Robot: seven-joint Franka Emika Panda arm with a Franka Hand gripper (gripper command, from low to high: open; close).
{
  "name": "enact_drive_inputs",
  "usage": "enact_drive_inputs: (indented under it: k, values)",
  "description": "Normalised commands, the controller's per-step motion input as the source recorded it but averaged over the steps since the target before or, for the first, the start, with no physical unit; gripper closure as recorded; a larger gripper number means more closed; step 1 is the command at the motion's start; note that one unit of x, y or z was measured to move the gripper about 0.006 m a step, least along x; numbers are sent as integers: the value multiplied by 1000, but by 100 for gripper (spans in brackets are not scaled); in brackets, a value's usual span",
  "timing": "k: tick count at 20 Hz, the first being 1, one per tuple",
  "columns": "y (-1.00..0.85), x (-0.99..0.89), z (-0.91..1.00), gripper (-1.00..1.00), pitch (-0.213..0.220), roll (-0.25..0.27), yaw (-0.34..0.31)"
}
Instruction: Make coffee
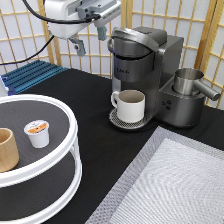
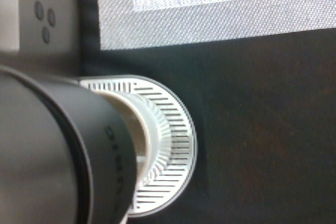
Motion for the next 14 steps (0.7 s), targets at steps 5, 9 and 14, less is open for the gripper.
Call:
enact_drive_inputs:
  k: [5,9,14]
  values:
    - [22,501,41,-100,26,14,-70]
    - [236,424,174,-100,13,-1,-35]
    - [366,387,321,-100,49,0,-1]
